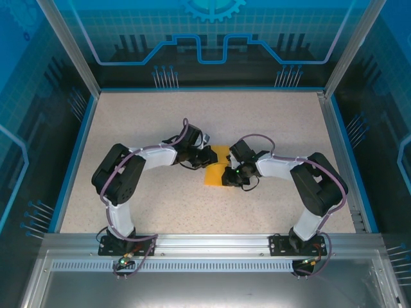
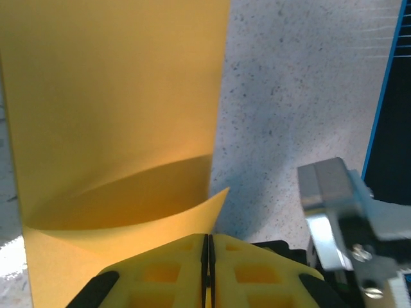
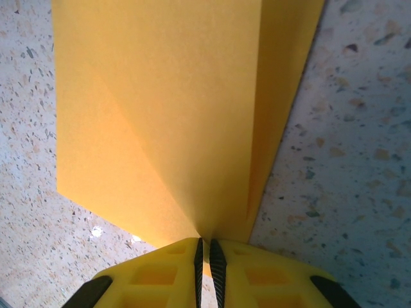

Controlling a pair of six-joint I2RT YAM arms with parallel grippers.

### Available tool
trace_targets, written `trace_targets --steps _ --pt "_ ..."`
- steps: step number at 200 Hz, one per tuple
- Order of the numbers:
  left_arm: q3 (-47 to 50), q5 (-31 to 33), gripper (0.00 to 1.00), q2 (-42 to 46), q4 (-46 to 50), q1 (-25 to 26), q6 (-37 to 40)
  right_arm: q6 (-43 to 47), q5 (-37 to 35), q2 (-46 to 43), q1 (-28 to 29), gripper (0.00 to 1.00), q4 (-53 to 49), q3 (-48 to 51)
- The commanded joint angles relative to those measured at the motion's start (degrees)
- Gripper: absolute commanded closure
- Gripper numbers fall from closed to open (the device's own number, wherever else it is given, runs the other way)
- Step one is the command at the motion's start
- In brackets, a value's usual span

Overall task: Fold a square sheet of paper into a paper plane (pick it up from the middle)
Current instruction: Fold the triangle a second time at the center of the table.

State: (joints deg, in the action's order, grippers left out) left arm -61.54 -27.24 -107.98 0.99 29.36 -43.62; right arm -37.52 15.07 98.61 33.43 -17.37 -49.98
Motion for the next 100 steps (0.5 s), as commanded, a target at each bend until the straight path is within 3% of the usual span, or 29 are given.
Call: trace_targets --steps 1,100 --pt "1.00 -1.32 0.88 -1.91 -0.33 -0.03 -1.10 -0.10 -3.44 2.62 -0.60 0.83 -6.98 1.39" --pt "1.36 1.64 0.90 -5.35 -0.01 -0.10 -0.34 -0.10 -2.09 1.00 -0.56 0.83 -6.06 0.27"
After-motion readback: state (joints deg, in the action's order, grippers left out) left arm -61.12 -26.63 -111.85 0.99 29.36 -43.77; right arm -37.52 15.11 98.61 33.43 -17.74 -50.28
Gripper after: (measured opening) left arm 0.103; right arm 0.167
